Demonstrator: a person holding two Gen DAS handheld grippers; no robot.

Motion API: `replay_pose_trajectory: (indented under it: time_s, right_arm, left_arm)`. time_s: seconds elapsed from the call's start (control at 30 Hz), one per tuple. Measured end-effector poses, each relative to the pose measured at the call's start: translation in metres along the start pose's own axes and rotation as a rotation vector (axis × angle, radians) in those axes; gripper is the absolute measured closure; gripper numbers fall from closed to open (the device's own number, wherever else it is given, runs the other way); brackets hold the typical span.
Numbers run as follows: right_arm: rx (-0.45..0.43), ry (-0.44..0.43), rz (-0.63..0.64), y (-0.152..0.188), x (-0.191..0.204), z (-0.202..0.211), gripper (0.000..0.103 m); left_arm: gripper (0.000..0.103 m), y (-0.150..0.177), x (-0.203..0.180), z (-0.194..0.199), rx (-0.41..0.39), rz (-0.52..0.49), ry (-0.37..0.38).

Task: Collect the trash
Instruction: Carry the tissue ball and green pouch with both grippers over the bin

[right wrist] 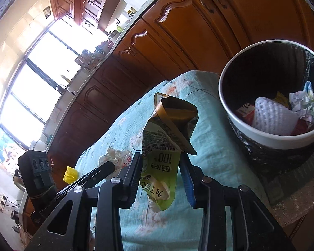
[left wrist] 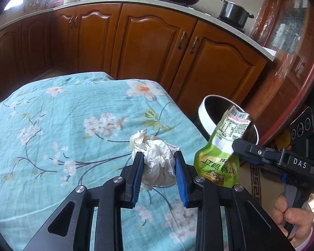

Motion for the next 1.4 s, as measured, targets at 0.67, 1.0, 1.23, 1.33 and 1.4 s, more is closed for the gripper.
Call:
replay_pose_trajectory:
  time_s: [0.67,1.0,1.23,1.33,1.4]
  right_arm:
    - [-0.17,0.053,-0.06,-0.017,-0.053,0.081,0.066]
    - [-0.202,0.055,-0.072,-0.025,-0.074,0.101,0.066]
    - [-0.218,0.065,-0.076,-0.029,-0.081,0.107,0.066]
    - [-0.223,0.07,-0.079,-0.029,-0.083,0.109,0.066]
    - [-0.228,0.073,-0.08,-0.03,-0.085,0.11,0.066]
  left_arm:
    - [0.075,-0.01,-0.093,-0.008,0.007,-0.152,0.052]
    - [0.075,-0.015,-0.105,-0.022,0.017,-0.176,0.063]
    - [0.075,-0.02,-0.117,-0.03,0.02,-0.183,0.069]
    - [0.075,-0.023,-0.121,-0.033,0.02,-0.19,0.071]
    - [0.075,-0.025,-0.123,-0.037,0.021,-0.195,0.075]
Point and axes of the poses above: each gripper's, at about its wrist camera, not at the fingertips, and z roughly against the way its jaws point, x to its left, y to its underside, the point moved 6 cm from there along -z, roughly the way its jaws point, and after that the axes turned 2 degrees about -z, right-handed, at the moved point
